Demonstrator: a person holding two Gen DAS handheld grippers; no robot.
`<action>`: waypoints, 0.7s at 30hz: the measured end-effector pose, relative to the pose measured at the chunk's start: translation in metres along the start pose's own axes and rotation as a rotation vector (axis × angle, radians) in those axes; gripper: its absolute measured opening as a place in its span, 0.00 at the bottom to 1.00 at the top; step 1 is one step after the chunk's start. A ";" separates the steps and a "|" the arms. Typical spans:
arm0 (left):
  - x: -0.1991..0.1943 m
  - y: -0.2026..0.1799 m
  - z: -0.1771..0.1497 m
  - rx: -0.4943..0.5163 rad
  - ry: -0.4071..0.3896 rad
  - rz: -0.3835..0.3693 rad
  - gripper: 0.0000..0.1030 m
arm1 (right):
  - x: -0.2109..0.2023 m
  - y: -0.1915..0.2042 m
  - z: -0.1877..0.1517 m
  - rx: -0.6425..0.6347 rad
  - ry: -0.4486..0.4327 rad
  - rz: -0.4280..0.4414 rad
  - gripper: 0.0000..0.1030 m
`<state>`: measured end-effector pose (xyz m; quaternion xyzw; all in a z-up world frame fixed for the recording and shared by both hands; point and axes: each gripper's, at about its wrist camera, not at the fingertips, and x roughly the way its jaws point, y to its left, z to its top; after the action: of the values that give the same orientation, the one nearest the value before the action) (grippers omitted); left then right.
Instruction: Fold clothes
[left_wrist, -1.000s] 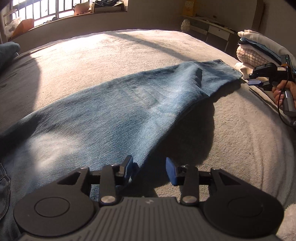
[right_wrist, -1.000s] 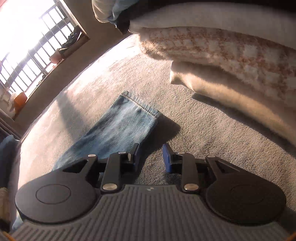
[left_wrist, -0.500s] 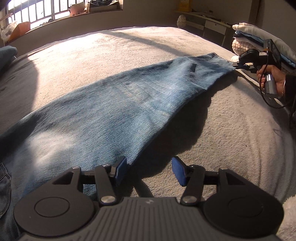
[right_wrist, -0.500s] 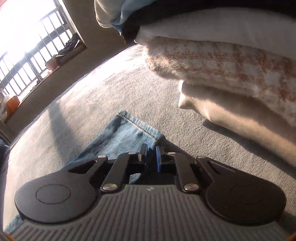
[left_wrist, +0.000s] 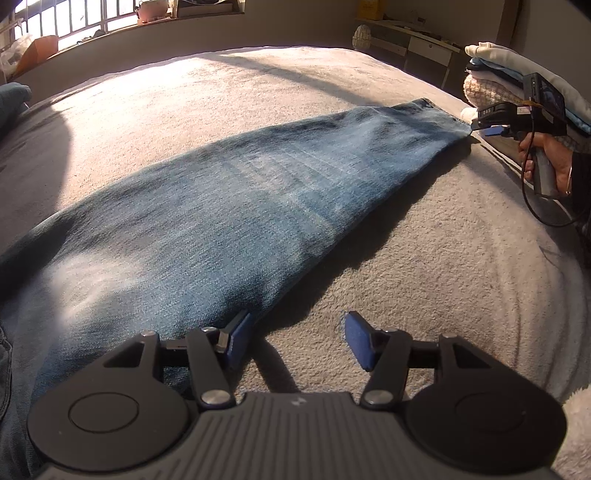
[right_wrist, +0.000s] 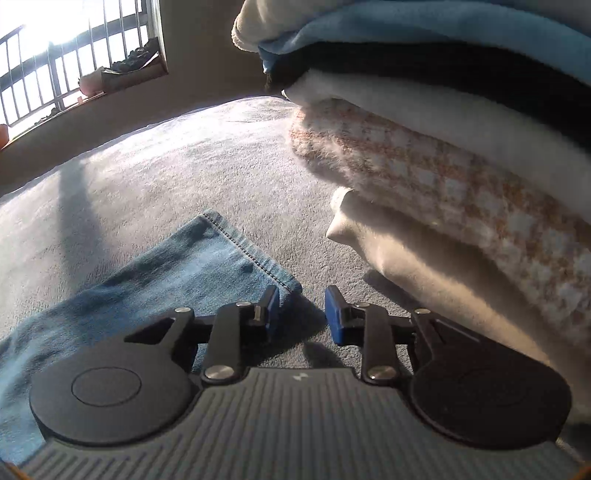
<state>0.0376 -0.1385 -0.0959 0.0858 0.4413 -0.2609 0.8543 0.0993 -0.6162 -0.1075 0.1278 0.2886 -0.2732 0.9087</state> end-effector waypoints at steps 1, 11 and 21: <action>0.000 -0.001 0.000 0.002 0.001 -0.005 0.57 | -0.011 0.006 -0.001 -0.025 -0.026 0.013 0.25; -0.021 0.006 0.008 -0.042 -0.043 -0.048 0.60 | -0.068 0.173 -0.009 -0.237 0.067 0.549 0.26; -0.083 0.080 -0.009 -0.284 -0.125 0.114 0.66 | -0.141 0.336 -0.077 -0.462 0.205 0.974 0.32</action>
<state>0.0337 -0.0360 -0.0415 -0.0272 0.4140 -0.1520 0.8971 0.1593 -0.2515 -0.0608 0.0696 0.3356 0.2632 0.9018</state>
